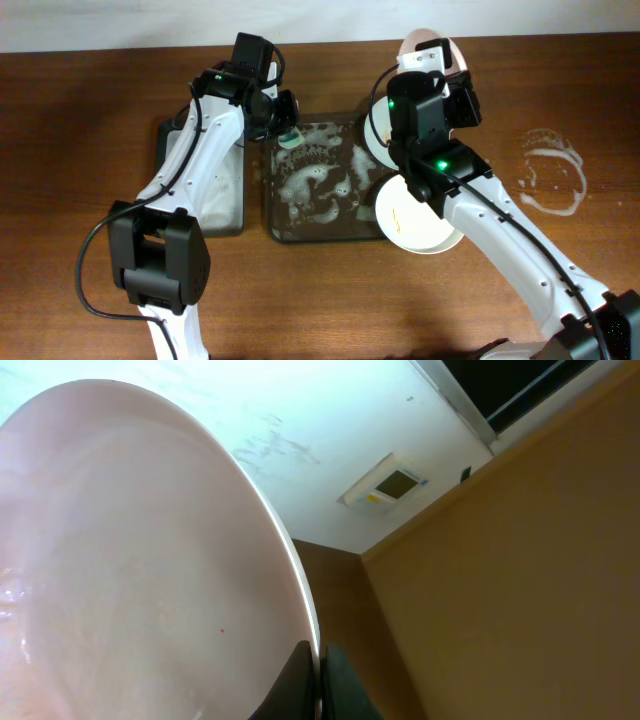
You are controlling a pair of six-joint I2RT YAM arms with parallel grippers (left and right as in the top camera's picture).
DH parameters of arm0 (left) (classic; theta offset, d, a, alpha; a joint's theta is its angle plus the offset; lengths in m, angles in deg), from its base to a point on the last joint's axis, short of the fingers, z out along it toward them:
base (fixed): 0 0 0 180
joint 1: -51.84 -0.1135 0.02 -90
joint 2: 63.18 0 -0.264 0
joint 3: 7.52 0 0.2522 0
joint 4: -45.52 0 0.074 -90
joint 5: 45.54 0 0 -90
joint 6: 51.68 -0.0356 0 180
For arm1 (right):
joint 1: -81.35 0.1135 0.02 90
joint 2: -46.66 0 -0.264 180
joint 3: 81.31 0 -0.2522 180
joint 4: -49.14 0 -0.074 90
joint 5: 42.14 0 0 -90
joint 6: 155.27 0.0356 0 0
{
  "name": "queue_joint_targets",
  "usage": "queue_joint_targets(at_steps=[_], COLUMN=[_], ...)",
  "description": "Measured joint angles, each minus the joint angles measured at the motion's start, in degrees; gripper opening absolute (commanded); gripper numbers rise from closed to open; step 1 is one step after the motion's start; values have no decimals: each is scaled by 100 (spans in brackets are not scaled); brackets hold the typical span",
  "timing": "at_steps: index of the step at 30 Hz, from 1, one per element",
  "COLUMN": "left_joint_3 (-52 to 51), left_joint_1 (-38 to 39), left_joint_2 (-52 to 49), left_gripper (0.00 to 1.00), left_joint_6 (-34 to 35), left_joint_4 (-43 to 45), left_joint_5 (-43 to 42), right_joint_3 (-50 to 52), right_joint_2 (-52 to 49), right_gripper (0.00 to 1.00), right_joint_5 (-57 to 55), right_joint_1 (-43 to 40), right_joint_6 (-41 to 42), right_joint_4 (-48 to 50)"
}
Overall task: Clean dirty plates on tray and stack at the side
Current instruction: 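Lift the pink plate upright with the right gripper, tilting it up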
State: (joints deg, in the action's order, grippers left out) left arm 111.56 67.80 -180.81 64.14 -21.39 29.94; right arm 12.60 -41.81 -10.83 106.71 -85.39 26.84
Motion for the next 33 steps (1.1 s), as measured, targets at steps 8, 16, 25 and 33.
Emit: queue_joint_targets(at_steps=[8,16,25,33], left_joint_3=[0,0,0,0], left_joint_1=[-2,0,-2,0], left_joint_2=[0,0,0,0], left_gripper=[0,1,1,1], left_joint_6=[0,0,20,90], left_joint_4=[-2,-2,-4,-4], left_joint_5=[2,2,4,22], right_joint_3=[0,0,0,2], right_joint_2=[0,0,0,0], right_gripper=[4,4,4,4], right_joint_5=[2,31,535,1047], right_joint_1=[24,24,7,-328], right_joint_6=[219,791,1412,2107], right_joint_4=[-160,-369,-695,-1231])
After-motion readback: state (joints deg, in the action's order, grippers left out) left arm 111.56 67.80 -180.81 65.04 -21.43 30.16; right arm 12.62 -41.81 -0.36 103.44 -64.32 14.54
